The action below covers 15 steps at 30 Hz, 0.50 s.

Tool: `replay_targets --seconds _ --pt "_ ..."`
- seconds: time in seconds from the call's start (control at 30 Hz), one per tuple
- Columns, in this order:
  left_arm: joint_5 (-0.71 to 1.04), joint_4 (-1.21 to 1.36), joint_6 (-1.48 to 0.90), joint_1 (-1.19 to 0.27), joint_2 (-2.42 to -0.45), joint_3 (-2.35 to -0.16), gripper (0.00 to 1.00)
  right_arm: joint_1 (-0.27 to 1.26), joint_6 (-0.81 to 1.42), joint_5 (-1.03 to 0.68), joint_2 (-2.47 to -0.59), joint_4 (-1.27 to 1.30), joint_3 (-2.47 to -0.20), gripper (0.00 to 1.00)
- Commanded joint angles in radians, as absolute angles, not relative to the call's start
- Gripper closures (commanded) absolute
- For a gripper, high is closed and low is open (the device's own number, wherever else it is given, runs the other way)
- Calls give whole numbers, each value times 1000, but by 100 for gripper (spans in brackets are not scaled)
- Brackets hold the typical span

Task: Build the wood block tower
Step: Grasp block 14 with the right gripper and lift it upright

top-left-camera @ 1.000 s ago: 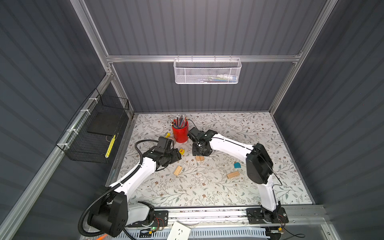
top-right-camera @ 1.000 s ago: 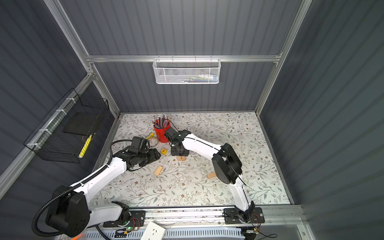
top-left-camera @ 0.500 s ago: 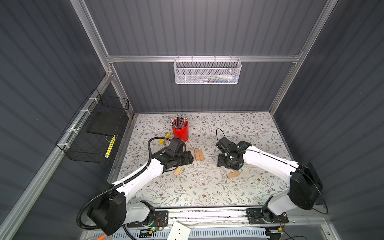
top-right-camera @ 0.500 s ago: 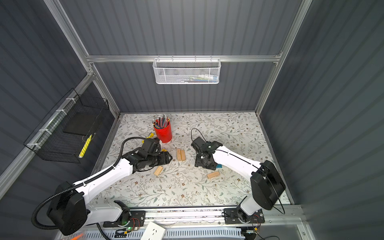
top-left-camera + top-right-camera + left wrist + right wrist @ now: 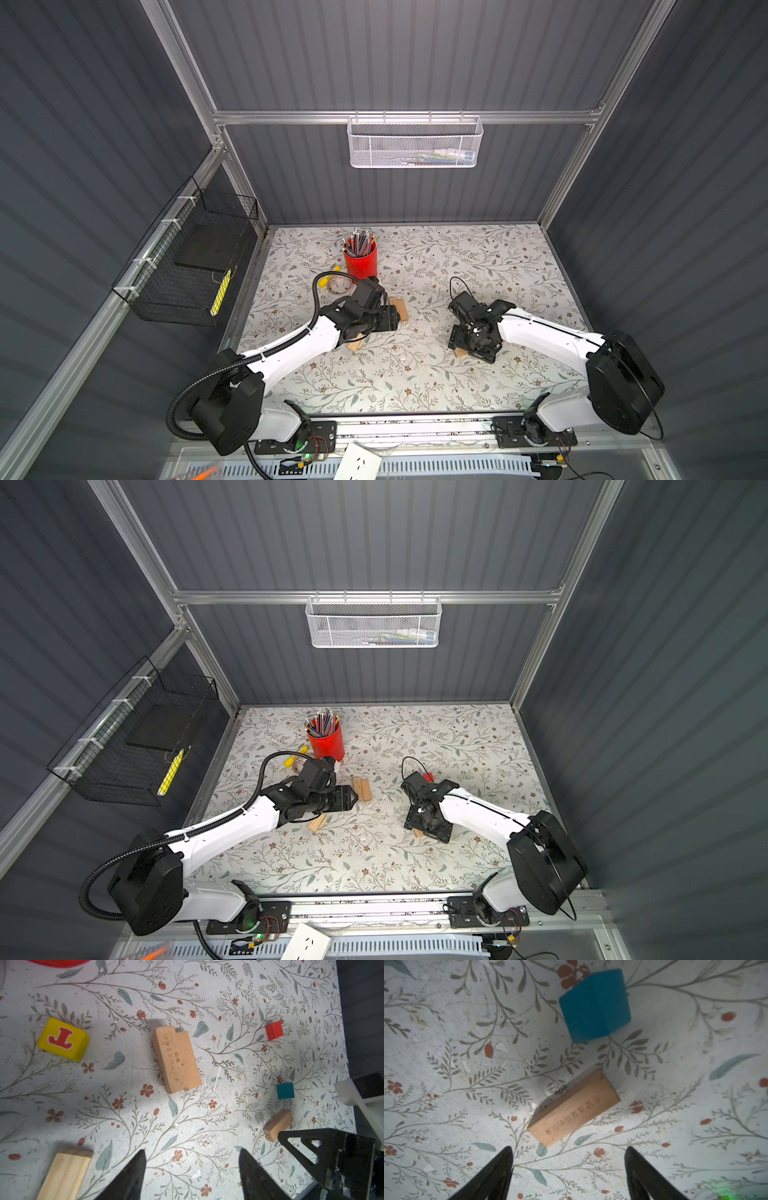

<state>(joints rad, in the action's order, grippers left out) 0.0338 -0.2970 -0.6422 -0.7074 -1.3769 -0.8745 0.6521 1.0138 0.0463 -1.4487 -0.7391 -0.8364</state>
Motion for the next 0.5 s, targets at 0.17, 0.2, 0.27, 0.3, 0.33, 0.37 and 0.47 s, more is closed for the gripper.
replay_targets --seconds 0.17,0.2,0.27,0.3,0.33,0.37,0.47 --pt "-3 -307 -623 -709 -1381 -896 29 632 1054 55 -1502 -655 -822 17" --pt "-5 -309 -623 -709 -1382 -896 29 632 1050 62 -1506 -655 -823 18" --pt "-8 -314 -623 -710 -1385 -902 29 628 1047 78 -1523 -663 -828 18" --pt "-9 -314 -623 -710 -1386 -903 29 628 1046 80 -1528 -658 -827 19" --pt "-12 -313 -623 -709 -1387 -902 29 628 1042 79 -1533 -649 -828 20" --pt "-14 -314 -624 -709 -1388 -902 29 628 1034 78 -1538 -643 -832 22" --pt "-17 -317 -624 -709 -1393 -907 29 628 1010 82 -1565 -643 -855 27"
